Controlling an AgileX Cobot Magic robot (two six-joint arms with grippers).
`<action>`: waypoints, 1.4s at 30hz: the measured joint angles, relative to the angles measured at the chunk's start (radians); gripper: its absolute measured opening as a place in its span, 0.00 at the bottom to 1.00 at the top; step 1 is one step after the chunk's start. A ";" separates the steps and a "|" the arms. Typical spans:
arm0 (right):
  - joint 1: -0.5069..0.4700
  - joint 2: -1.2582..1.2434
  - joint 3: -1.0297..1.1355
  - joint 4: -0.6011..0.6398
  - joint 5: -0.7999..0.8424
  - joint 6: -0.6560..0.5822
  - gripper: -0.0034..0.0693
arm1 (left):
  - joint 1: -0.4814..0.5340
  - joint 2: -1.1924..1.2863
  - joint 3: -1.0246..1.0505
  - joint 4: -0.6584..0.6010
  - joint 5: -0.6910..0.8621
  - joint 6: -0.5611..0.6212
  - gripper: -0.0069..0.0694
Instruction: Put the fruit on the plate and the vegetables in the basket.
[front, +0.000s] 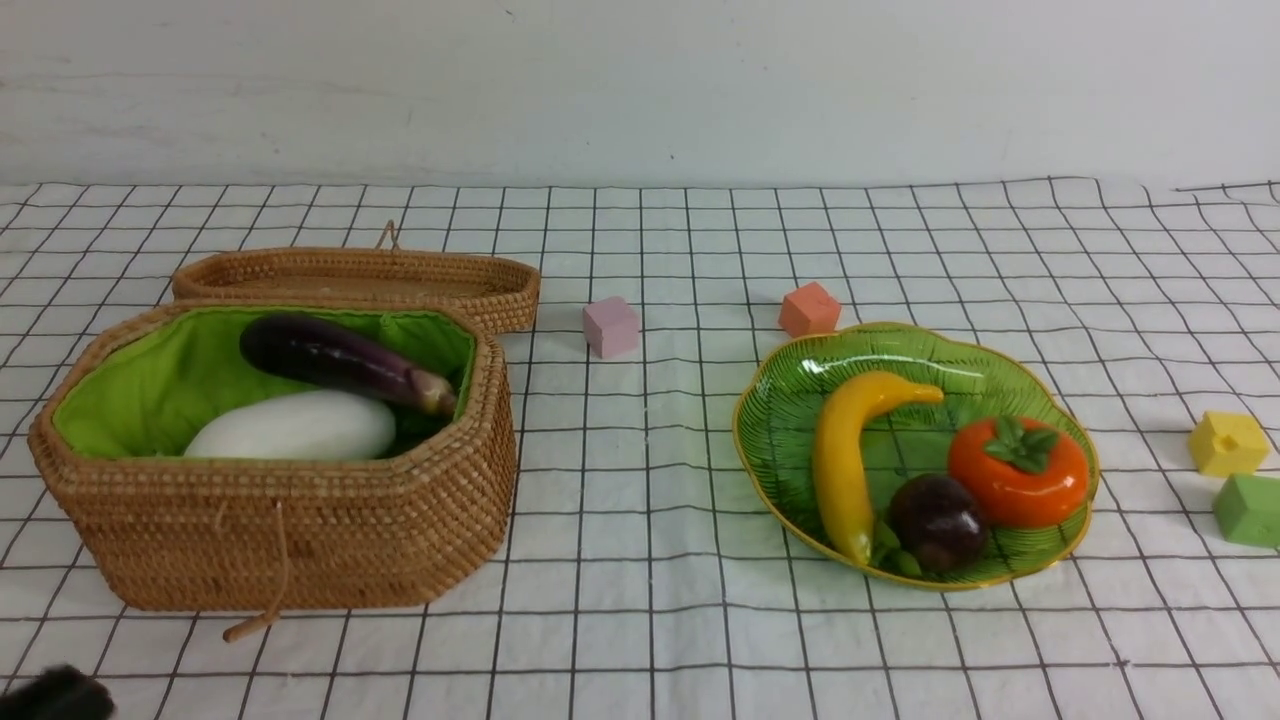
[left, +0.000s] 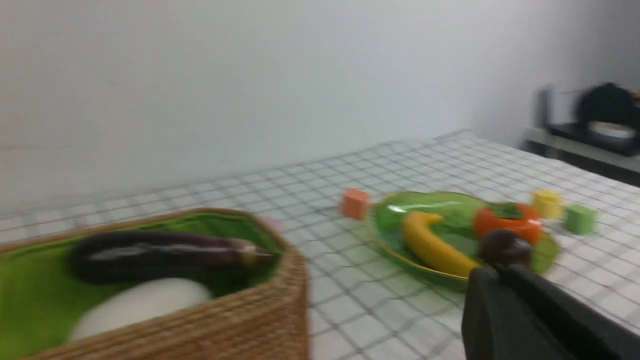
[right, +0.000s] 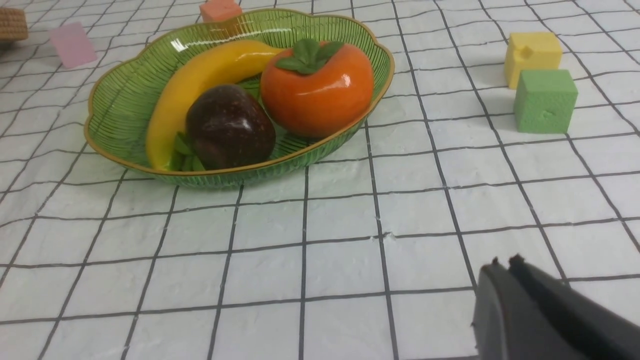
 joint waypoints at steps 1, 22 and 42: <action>0.000 0.000 0.000 0.000 0.000 0.000 0.07 | 0.051 0.000 0.000 0.003 -0.002 0.000 0.09; 0.001 0.000 0.000 0.001 0.000 0.000 0.09 | 0.363 0.000 0.209 0.018 0.194 -0.163 0.07; 0.001 0.000 0.000 0.001 0.000 0.000 0.12 | 0.363 0.000 0.209 0.018 0.194 -0.166 0.07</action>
